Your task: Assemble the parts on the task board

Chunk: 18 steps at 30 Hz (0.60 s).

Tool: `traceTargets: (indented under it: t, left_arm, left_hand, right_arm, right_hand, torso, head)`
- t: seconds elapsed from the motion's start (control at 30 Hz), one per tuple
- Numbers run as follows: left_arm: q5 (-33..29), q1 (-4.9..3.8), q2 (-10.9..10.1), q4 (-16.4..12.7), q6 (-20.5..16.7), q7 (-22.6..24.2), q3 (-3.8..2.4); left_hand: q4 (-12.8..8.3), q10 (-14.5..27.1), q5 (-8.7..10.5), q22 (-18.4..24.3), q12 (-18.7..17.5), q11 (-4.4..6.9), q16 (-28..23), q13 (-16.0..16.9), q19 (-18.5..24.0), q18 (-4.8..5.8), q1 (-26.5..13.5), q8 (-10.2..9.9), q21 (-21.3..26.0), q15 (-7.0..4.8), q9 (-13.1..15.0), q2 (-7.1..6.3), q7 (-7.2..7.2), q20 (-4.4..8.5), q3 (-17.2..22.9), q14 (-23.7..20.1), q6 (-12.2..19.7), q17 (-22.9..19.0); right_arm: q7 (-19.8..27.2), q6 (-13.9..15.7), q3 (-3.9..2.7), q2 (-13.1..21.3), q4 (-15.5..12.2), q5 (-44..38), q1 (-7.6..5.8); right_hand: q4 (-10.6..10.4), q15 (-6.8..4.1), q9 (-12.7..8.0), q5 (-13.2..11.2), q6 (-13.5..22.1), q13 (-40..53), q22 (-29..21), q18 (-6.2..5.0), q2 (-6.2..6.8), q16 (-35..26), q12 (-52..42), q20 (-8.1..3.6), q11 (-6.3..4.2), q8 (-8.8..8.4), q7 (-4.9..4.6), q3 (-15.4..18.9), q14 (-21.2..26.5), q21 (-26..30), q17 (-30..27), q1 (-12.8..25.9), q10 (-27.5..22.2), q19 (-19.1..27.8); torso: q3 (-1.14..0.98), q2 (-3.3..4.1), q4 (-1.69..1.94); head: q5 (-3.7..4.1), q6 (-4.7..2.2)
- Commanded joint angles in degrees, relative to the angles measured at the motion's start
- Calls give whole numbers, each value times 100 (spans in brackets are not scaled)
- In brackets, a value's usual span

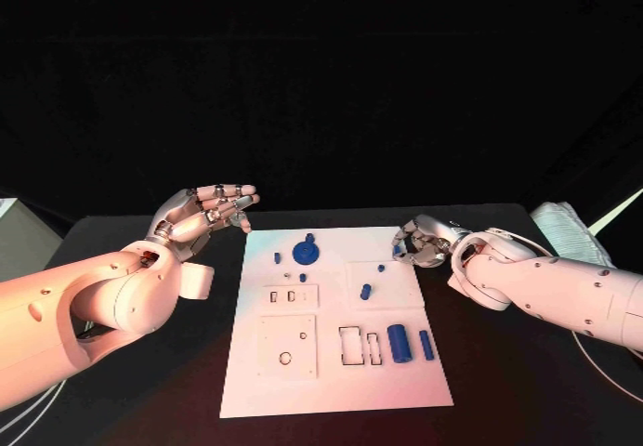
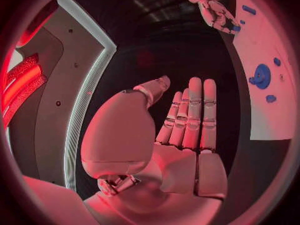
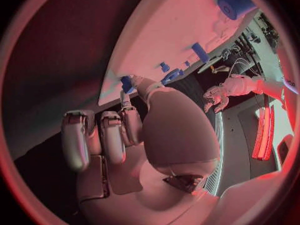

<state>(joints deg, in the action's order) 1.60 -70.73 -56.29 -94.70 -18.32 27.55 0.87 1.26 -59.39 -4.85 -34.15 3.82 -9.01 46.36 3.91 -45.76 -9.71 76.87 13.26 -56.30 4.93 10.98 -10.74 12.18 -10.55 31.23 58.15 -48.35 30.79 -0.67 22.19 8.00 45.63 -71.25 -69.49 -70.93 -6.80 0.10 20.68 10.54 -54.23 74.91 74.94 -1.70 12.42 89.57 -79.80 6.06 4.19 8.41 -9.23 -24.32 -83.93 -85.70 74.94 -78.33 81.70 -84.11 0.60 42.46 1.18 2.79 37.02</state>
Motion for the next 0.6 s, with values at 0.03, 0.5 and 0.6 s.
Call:
traceTargets:
  t: [0.03,0.5,0.6]
  left_arm:
    - [-3,-2,3,-16,91,33,-3]
    - [-2,-3,-4,-14,88,23,-3]
    - [-1,-3,-4,-13,87,23,-3]
  left_hand:
    - [1,35,30,-15,7,8,27,4,81,-76,-9,-29,-36,-13,16,21,8,-2,15,-61,42,-25]
    - [1,35,30,-15,7,8,27,4,81,-76,-9,-29,-36,-13,16,21,8,-2,15,-61,42,-25]
    - [1,35,30,-15,7,8,27,4,81,-76,-9,-29,-36,-13,16,21,8,-2,15,-61,42,-25]
  right_arm:
    - [1,-107,4,-12,6,-69,16]
    - [-69,-60,4,-17,20,-118,26]
    - [-80,0,4,-16,13,-121,27]
  right_hand:
    - [-5,5,8,-22,-43,621,1168,56,-39,37,-32,16,6,40,14,-39,-603,-23,1488,9,49,-345]
    - [2,-18,18,-31,-142,630,1180,59,-70,38,-43,-5,-23,84,45,-100,-604,-34,1490,26,65,-353]
    - [2,-31,24,-20,-189,641,1182,59,-102,37,-55,-16,-40,108,64,-138,-603,-36,1489,37,78,-354]
  torso:
    - [-2,-1,-5]
    - [-7,-3,-5]
    - [-8,-2,-6]
  head:
    - [-7,10]
    - [-11,18]
    - [-11,16]
